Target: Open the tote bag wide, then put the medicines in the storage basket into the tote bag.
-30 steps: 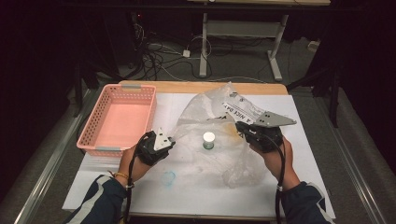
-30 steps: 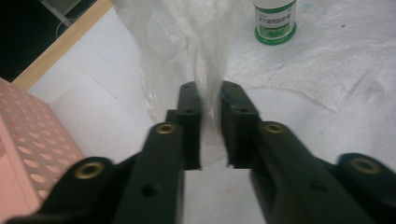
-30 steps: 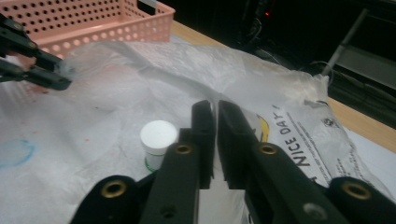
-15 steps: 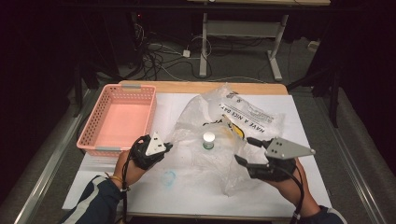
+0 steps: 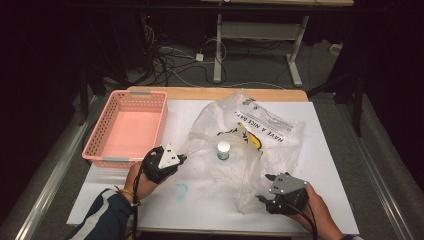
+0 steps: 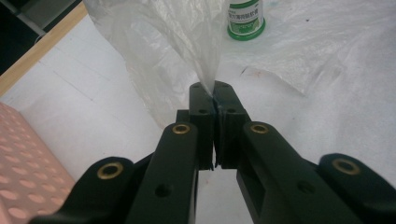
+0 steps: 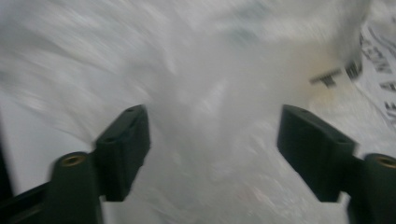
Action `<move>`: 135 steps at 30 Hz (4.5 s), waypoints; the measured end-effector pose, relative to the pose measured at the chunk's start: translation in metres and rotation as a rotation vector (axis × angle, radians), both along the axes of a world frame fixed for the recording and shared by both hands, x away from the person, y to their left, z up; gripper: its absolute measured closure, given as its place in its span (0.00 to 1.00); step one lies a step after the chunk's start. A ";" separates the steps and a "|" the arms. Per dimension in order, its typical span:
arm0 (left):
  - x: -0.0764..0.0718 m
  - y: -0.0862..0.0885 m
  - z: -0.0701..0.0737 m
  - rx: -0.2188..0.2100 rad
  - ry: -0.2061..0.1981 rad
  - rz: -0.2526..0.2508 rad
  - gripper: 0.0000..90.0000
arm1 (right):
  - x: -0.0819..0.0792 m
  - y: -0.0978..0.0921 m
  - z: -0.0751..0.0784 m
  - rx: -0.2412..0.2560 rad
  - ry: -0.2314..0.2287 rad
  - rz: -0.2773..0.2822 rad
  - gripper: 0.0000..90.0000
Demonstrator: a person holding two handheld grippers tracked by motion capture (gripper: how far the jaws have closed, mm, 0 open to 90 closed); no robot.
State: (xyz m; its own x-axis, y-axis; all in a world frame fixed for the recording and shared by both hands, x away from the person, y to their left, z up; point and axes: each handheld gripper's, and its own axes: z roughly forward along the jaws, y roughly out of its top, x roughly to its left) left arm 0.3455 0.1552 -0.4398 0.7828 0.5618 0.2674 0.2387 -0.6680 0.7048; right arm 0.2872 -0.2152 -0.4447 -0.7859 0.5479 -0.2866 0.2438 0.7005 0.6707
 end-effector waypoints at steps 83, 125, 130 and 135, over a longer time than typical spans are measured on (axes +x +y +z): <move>0.013 -0.009 0.145 -0.311 -0.360 -0.050 0.97 | 0.053 -0.019 0.142 0.459 -0.416 -0.064 1.00; 0.117 0.006 0.200 -0.380 -0.438 0.196 0.97 | 0.135 -0.036 0.231 0.551 -0.470 -0.299 1.00; 0.124 -0.004 0.193 -0.360 -0.420 0.200 0.93 | 0.146 -0.033 0.224 0.524 -0.460 -0.329 1.00; 0.132 -0.009 0.185 -0.348 -0.407 0.208 0.93 | 0.158 -0.032 0.218 0.496 -0.446 -0.352 1.00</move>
State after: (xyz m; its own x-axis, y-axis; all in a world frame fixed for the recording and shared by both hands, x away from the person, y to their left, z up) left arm 0.4778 0.1463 -0.2552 0.5193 0.8018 0.2956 0.0040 -0.3482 0.9374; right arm 0.4453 -0.2469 -0.2266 -0.4077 0.8929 -0.1909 0.0285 0.2214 0.9748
